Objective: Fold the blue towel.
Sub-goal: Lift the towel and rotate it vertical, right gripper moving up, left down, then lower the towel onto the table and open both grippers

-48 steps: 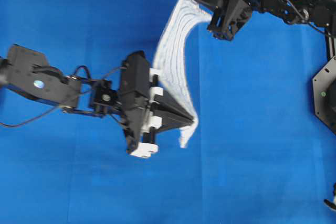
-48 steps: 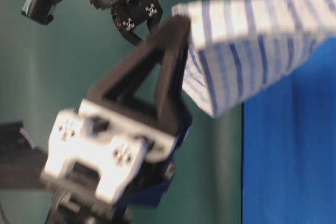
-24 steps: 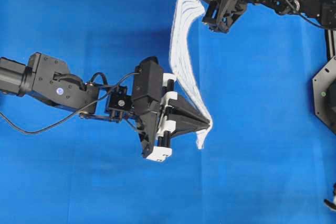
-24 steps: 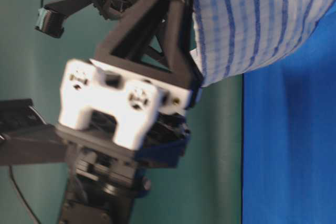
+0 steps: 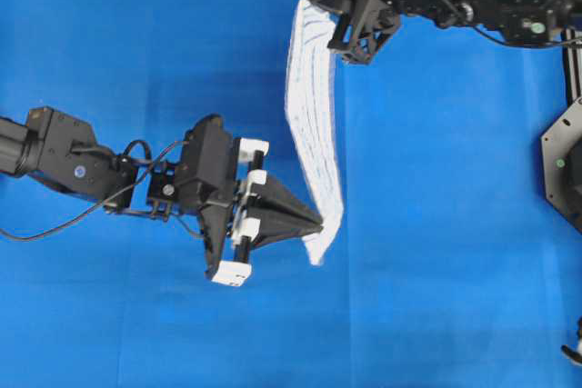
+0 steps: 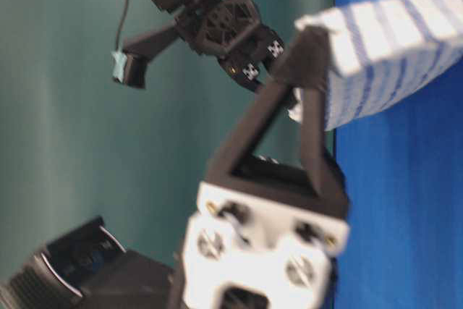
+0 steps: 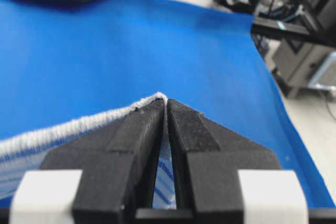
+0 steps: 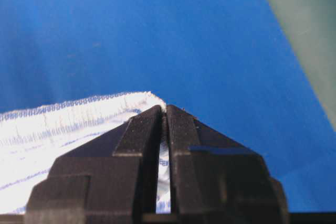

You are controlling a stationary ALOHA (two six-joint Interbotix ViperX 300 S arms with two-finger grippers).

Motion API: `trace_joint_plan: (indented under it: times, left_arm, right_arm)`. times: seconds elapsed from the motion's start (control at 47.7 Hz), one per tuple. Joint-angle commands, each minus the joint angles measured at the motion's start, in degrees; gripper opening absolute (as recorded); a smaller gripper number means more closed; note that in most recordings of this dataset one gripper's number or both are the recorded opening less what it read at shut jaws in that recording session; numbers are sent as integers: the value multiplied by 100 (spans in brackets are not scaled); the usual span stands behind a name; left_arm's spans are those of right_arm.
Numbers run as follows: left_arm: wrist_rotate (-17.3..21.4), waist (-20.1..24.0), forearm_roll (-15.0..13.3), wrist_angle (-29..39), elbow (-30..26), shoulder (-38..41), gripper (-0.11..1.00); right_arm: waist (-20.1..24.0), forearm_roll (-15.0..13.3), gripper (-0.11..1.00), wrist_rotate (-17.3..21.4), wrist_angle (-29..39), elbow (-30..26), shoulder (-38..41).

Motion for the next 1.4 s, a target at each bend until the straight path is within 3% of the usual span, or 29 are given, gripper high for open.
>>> trace_joint_plan:
  times: [0.0, 0.398, 0.712, 1.005, 1.11, 1.278, 1.382]
  left_arm:
    - [-9, -79, -26, -105, 0, -105, 4]
    - [-193, -202, -272, 18, 396, -237, 4]
    - [-501, -185, -290, 53, 853, -404, 4]
    - [-571, -132, -360, 492, 879, -422, 6]
    - [-650, -123, -404, 694, 853, -431, 26]
    - [-853, -123, -404, 967, 905, -615, 75]
    - [-870, -123, -404, 1371, 993, -949, 91]
  right_arm:
    - [-18, -44, 27, -9, 53, -334, 88]
    - [97, -132, 27, -9, 352, -1143, 861]
    - [193, -132, 27, -9, 352, -1354, 1107]
    - [255, -132, 27, 0, 343, -1397, 1230]
    - [272, -141, 29, -9, 325, -1397, 1230]
    - [281, -255, 76, -9, 316, -1389, 1178]
    - [281, -396, 96, -9, 352, -1345, 1028]
